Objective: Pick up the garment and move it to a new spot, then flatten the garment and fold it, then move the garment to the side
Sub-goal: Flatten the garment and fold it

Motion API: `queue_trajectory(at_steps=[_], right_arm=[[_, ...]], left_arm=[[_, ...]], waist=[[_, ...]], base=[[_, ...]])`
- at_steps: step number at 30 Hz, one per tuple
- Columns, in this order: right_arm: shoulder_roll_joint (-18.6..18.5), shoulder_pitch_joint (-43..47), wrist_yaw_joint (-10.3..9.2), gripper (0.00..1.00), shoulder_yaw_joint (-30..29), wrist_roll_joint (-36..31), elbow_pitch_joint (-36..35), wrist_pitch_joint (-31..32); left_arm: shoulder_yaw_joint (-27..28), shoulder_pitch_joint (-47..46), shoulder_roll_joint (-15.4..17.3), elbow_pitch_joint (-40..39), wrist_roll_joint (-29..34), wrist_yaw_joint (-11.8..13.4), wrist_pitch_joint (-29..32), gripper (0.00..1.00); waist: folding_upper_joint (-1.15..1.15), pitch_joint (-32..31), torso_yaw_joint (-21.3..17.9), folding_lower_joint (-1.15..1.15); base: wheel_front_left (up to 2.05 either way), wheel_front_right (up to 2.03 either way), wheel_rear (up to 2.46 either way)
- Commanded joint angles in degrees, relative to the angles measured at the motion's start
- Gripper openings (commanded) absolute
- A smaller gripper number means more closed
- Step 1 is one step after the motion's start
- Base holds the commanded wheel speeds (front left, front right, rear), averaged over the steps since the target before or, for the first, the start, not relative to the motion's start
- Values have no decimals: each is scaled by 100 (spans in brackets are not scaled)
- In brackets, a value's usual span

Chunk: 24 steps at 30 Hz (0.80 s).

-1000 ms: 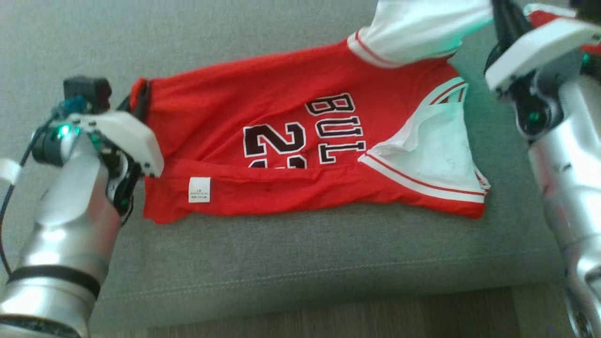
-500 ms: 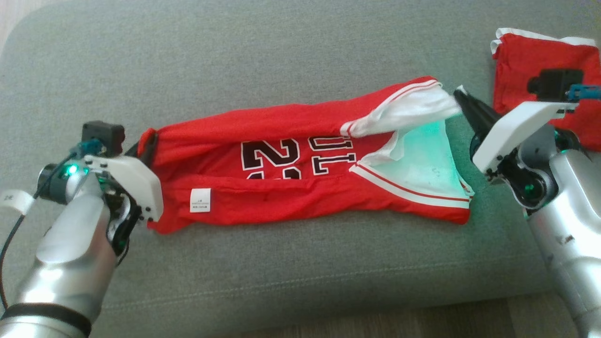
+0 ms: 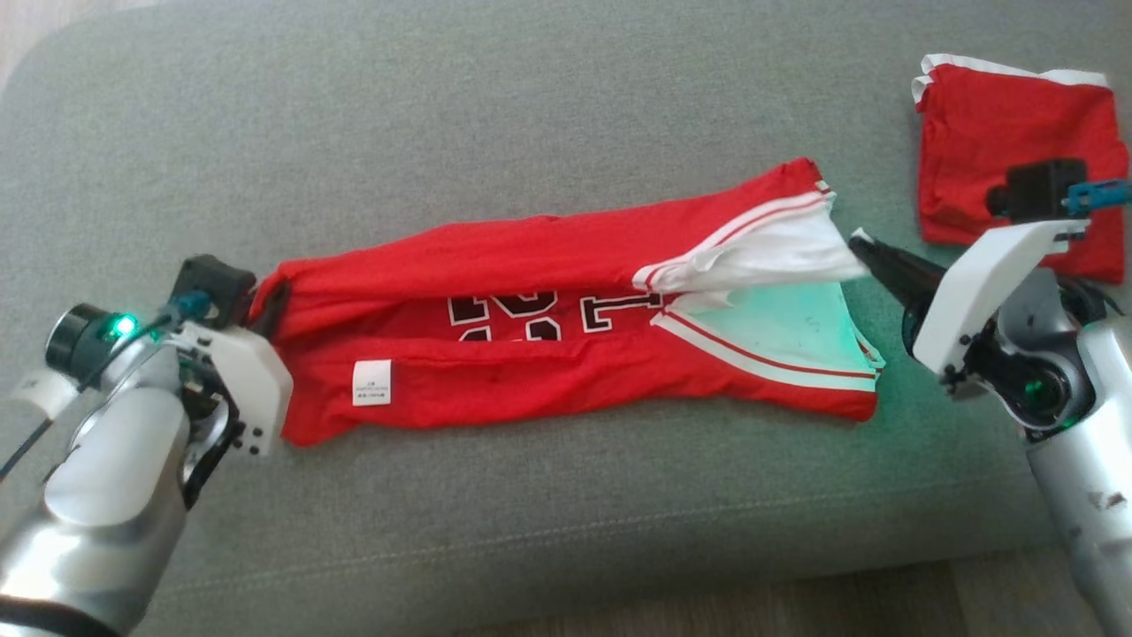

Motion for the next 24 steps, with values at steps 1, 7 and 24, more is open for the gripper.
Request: queue_trajectory(at_steps=[1, 7, 24], right_arm=[[-111, 17, -1, 0, -9, -51, -243, 70], [-33, 307, -1, 0, -209, -158, -533, 732], [172, 922, -1, 100, -505, -794, -1063, 1534]], left_arm=[[165, -133, 337, -144, 72, 42, 0, 0], [-276, 17, 624, -414, 312, -37, 215, 0], [-977, 297, 1089, -1151, 40, -97, 787, 100]], waist=[[0, -18, -4, 0], [0, -126, -45, 0], [0, -133, -24, 0]], base=[[0, 0, 0], [0, 0, 0], [0, 0, 0]])
